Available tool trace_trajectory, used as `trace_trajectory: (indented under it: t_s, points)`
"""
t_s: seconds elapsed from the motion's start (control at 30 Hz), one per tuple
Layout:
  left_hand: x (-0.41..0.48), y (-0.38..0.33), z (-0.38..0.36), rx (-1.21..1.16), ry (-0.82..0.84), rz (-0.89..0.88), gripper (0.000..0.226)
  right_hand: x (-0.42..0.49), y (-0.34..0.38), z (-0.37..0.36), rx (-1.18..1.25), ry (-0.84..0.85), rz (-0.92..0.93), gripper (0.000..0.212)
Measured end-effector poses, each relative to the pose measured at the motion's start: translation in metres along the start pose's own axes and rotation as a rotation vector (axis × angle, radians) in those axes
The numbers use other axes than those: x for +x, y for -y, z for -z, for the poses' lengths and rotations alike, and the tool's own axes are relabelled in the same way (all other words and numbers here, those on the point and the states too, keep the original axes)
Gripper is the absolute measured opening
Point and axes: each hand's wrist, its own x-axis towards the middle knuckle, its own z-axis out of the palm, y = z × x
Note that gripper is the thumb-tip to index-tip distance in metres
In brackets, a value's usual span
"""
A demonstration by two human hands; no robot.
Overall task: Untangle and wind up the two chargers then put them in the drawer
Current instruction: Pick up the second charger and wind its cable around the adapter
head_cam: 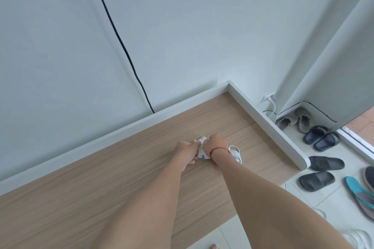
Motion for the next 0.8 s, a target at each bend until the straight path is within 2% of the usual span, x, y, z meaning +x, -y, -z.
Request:
trace_trajectory:
  t_s: [0.37,0.47,0.63,0.8]
  points:
    - [-0.022,0.002,0.014,0.127,0.049,0.050,0.041,-0.034,0.004,0.008,-0.126,-0.003,0.068,0.036]
    - [-0.035,0.007,0.029,0.234,-0.044,-0.007,0.035,-0.048,0.010,0.003,-0.143,-0.044,0.113,0.038]
    - [-0.064,0.028,0.069,0.393,-0.131,-0.127,0.045,-0.082,0.028,-0.020,-0.168,-0.080,0.210,0.037]
    - [-0.110,0.067,0.123,0.480,-0.246,-0.179,0.042,-0.141,0.044,-0.063,-0.237,-0.062,0.366,0.039]
